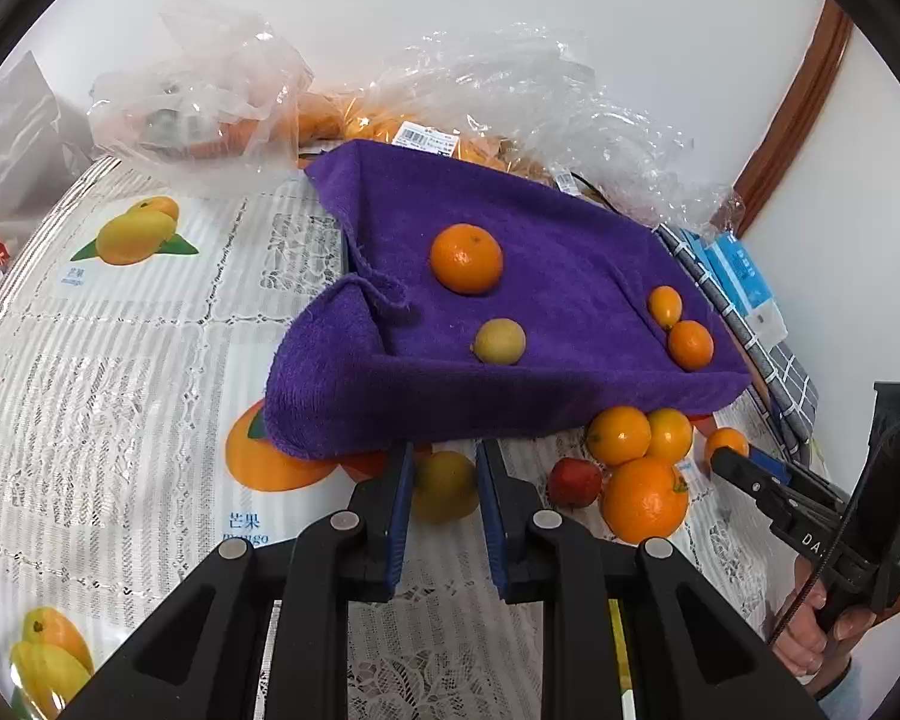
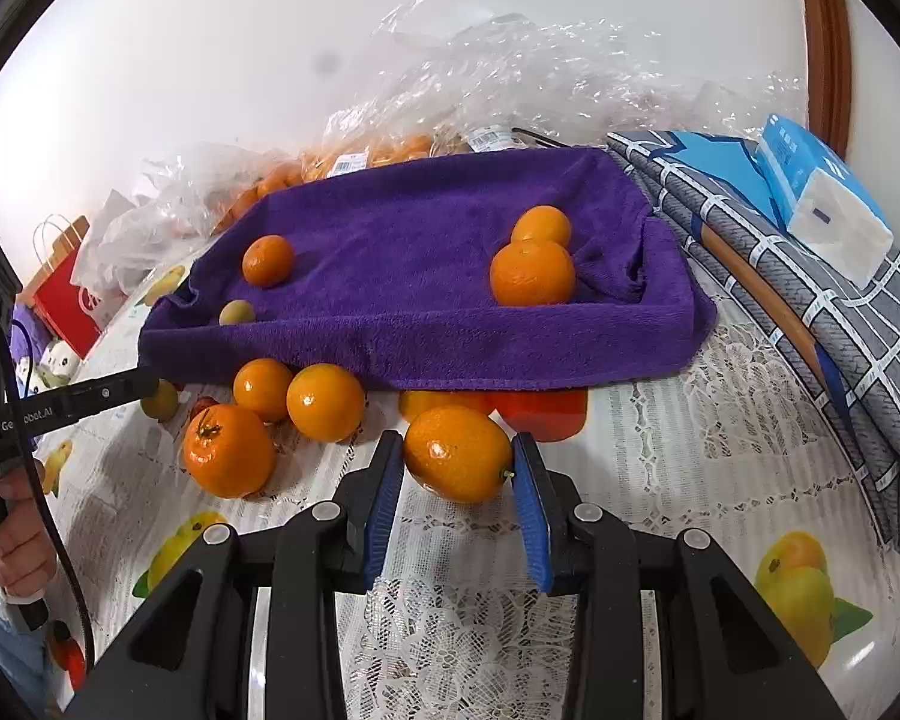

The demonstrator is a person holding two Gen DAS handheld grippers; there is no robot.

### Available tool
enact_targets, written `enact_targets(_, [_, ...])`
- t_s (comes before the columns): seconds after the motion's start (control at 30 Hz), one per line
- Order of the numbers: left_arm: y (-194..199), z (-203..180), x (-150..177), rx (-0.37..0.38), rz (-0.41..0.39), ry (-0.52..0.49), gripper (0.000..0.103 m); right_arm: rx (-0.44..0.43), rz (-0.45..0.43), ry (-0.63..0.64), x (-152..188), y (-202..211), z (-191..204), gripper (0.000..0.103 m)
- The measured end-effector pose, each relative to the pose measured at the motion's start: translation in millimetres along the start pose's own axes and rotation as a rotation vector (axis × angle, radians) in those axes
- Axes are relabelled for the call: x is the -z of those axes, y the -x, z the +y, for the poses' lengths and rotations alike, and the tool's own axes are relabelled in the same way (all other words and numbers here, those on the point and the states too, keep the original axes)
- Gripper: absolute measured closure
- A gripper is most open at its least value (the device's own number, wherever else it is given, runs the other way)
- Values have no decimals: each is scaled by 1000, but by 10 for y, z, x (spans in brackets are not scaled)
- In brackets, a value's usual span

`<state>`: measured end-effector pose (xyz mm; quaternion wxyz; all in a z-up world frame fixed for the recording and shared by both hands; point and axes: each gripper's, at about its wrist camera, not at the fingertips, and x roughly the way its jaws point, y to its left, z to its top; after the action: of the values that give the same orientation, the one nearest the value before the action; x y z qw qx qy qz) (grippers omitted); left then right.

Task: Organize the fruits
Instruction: 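Grasp a greenish round fruit with the left tool while the right tool holds its orange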

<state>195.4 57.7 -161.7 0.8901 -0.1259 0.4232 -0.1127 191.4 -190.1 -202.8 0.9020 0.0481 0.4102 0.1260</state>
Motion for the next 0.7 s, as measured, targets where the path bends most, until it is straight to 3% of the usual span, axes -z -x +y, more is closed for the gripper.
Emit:
enact_targets(0.17, [-40,-69,36,-27,-2,-51,76,25,28,8,9,-57,15,67])
enact_targets(0.23, [-104,-86,66,-48,25,-59,76,32,27,15,14,-59,27,66])
enact_targets(0.4, [-115,-157,112,-89,-1,-110,78,48,49,35,20,-103,63,67])
enact_targets(0.7, [13,-198,104,-46,-77,-116,78,37,-30,-4,22,61,-35,67])
